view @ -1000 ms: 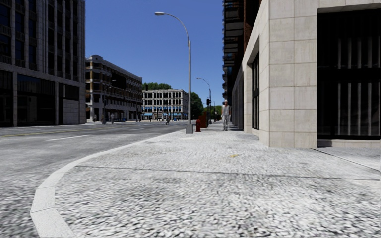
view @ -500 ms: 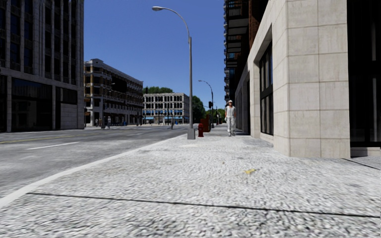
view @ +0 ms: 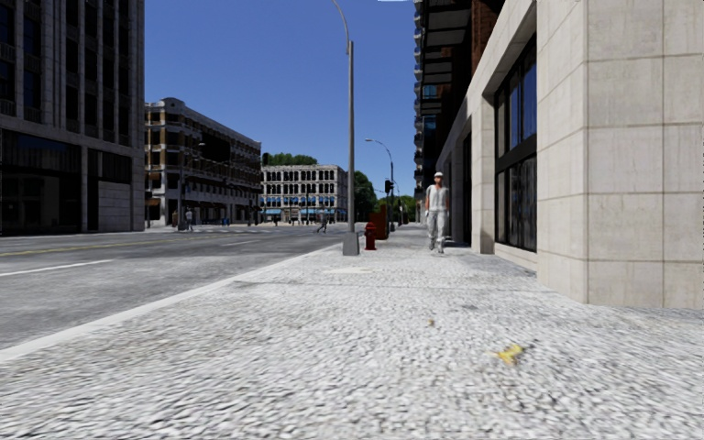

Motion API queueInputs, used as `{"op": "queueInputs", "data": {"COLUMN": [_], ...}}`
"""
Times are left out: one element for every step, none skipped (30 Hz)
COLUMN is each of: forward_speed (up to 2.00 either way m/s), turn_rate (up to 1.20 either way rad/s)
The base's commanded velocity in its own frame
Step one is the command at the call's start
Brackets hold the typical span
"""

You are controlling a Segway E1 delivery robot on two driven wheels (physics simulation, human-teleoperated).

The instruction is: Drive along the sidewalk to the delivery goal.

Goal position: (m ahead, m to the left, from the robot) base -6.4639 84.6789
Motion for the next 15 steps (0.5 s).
{"op": "queueInputs", "data": {"forward_speed": [2.00,2.00,2.00,2.00,2.00,2.00,2.00,2.00,2.00,2.00,2.00,2.00,2.00,2.00,2.00], "turn_rate": [0.00,0.00,0.00,0.00,0.00,0.00,0.00,0.00,0.00,0.00,0.00,0.00,0.00,0.00,0.00]}}
